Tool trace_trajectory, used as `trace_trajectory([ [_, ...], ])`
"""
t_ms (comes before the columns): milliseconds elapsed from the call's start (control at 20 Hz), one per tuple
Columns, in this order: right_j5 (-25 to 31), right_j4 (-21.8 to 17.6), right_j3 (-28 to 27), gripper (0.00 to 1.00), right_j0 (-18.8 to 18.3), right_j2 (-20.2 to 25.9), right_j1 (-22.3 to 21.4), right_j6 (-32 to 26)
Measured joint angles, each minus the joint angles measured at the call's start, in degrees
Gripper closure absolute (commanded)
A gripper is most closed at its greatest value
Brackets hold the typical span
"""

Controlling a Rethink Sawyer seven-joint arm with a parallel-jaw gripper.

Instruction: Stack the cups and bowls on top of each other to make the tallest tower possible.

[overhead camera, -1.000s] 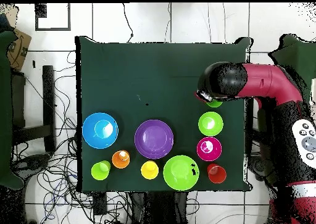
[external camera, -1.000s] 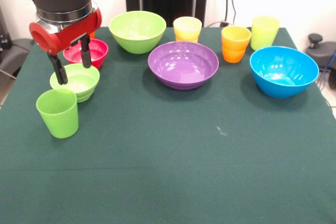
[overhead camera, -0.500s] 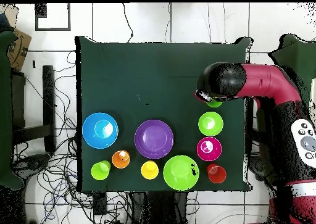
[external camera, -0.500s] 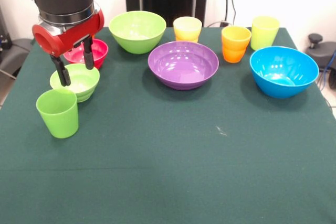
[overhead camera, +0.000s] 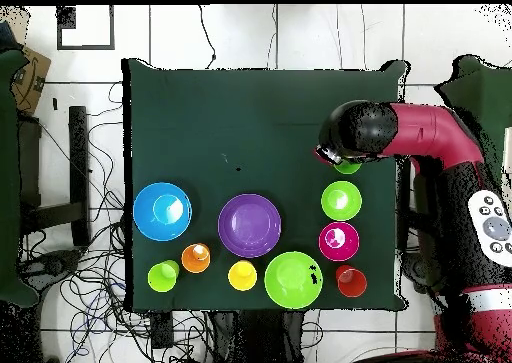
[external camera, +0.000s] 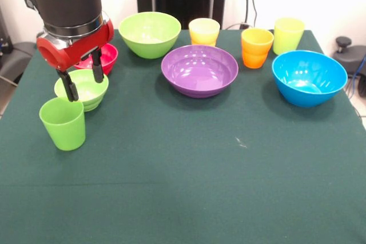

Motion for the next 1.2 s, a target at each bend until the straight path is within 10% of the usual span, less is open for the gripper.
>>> trace_trajectory([
  [1200, -1.7, -6.1, -2.5, 0.0, 0.0, 0.0, 5.7, 0.0],
])
